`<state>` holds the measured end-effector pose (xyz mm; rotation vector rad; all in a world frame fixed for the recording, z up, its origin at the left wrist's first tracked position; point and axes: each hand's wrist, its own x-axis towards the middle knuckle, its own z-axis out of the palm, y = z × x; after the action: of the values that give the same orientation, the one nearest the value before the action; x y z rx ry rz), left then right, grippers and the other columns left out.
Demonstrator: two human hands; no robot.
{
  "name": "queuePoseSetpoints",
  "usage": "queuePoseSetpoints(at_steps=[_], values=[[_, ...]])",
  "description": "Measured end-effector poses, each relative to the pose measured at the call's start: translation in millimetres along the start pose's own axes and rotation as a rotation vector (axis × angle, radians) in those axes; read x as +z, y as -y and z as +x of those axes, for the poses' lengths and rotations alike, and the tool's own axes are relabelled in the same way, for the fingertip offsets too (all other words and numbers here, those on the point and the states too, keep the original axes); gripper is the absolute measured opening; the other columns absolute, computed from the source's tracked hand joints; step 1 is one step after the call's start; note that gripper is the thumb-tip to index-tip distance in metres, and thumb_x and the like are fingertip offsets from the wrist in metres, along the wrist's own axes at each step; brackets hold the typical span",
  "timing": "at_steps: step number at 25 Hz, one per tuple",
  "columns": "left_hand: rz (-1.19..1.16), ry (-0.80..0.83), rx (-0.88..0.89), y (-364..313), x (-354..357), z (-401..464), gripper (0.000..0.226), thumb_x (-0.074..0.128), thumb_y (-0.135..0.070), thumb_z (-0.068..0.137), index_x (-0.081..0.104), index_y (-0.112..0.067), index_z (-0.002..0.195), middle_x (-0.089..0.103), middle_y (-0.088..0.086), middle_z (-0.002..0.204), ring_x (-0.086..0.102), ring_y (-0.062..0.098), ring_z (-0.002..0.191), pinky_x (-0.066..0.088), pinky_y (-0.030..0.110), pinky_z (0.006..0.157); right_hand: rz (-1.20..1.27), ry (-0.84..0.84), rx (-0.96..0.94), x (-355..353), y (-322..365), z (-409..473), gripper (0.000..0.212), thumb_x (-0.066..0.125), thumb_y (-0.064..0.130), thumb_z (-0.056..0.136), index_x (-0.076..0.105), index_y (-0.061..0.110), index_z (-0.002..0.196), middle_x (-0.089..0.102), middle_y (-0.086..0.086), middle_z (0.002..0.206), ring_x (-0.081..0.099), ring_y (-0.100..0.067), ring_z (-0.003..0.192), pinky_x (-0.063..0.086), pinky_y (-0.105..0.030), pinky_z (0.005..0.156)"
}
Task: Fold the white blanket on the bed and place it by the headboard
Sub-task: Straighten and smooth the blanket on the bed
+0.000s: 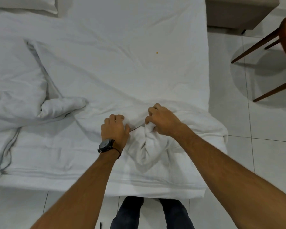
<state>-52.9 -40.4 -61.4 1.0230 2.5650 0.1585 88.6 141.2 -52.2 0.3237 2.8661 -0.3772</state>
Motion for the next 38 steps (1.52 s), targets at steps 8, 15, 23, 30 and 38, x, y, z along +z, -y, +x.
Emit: queuePoseSetpoints(at_steps=[8, 15, 23, 30, 38], values=[[-0.762, -0.066, -1.054, -8, 20, -3, 0.117, 0.070, -0.087, 0.066, 0.028, -0.015, 0.148, 0.040, 0.014, 0.144, 0.051, 0.042, 0.122, 0.048, 0.052, 0.101, 0.011, -0.201, 0.217, -11, -48, 4, 0.025, 0.088, 0.024, 0.082, 0.078, 0.012, 0.102, 0.067, -0.007, 0.092, 0.063, -0.033, 0.090, 0.046, -0.035, 0.056], [-1.715, -0.219, -1.077, -64, 17, 41, 0.044, 0.084, -0.049, 0.083, 0.065, -0.014, 0.103, 0.070, 0.007, 0.105, 0.070, 0.023, 0.082, 0.062, 0.033, 0.062, -0.019, -0.375, 0.572, -75, -197, 0, 0.025, 0.068, 0.028, 0.097, 0.067, 0.007, 0.111, 0.067, -0.016, 0.108, 0.062, -0.042, 0.104, 0.052, -0.045, 0.069], [-1.771, -0.249, -0.776, -147, -32, 178, 0.019, 0.076, -0.024, 0.090, 0.067, -0.008, 0.093, 0.063, 0.002, 0.059, 0.057, 0.014, 0.048, 0.058, 0.027, 0.054, -0.072, -0.459, 0.849, -93, -354, -30, 0.023, 0.073, 0.026, 0.099, 0.071, 0.006, 0.110, 0.067, -0.018, 0.108, 0.066, -0.040, 0.097, 0.057, -0.047, 0.076], [-1.634, 0.012, -0.546, -239, 8, 261, 0.014, 0.054, -0.024, 0.103, 0.062, -0.013, 0.104, 0.079, 0.006, 0.090, 0.077, 0.021, 0.082, 0.063, 0.031, 0.073, -0.111, -0.384, 1.065, -29, -409, -61, 0.034, 0.068, 0.013, 0.101, 0.067, 0.008, 0.134, 0.064, -0.024, 0.128, 0.062, -0.044, 0.115, 0.054, -0.056, 0.097], [-0.606, -0.018, 0.107, -240, 73, 248, 0.045, 0.052, -0.027, 0.107, 0.048, -0.019, 0.152, 0.041, 0.006, 0.161, 0.039, 0.021, 0.148, 0.032, 0.036, 0.122, 0.384, -0.248, 0.502, 49, -285, -22, 0.067, 0.040, 0.055, 0.107, 0.043, 0.018, 0.163, 0.038, -0.013, 0.171, 0.033, -0.033, 0.159, 0.024, -0.050, 0.130]])
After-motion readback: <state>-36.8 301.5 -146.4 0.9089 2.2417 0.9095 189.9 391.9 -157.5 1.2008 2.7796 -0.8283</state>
